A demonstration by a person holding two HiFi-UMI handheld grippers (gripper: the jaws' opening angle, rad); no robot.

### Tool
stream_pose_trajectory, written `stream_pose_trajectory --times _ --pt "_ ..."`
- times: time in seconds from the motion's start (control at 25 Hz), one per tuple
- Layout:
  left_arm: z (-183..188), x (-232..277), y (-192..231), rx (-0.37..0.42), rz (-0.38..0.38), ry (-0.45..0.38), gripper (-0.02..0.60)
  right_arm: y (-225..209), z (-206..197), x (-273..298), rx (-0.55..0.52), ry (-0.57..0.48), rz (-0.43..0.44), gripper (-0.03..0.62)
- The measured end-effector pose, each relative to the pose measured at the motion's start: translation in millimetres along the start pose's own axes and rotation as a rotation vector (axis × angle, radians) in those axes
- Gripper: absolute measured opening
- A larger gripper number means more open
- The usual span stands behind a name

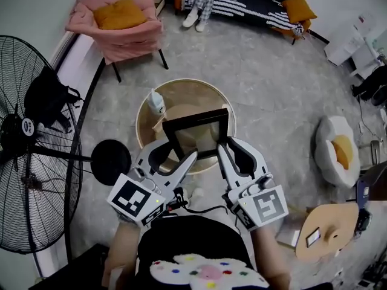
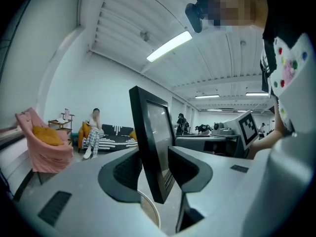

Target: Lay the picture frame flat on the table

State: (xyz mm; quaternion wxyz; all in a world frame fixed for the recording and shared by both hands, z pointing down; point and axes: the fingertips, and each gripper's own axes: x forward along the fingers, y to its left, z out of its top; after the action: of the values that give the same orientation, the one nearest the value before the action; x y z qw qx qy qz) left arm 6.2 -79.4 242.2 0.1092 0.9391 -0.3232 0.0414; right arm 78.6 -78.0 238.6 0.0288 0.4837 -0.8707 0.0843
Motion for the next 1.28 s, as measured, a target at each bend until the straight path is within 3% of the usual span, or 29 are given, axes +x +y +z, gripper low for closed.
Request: stream_pose_trajectory --times 0.24,0.32,0.56,0.8,1.28 --pt "-4 -9 8 -0.002 0.064 -0.006 0.147 -12 -8 -2 0.057 0.020 -0.085 0.091" --pt "-4 -10 13 -0.007 0.103 -0.013 0.112 -13 -11 -1 0.065 0.031 -0.083 0.091" --pt "-16 -10 19 -0.027 0.133 0.006 0.100 -13 -28 4 0.094 0.077 -0.070 0.092" --pt "-50 -11 32 -0.001 0.153 0.072 0.098 -7 -59 20 0.126 0.112 -0.069 0.091" --pt "-145 -11 54 -0.104 0.182 0.195 0.097 -6 -160 36 0.162 0.261 -0.044 0.091"
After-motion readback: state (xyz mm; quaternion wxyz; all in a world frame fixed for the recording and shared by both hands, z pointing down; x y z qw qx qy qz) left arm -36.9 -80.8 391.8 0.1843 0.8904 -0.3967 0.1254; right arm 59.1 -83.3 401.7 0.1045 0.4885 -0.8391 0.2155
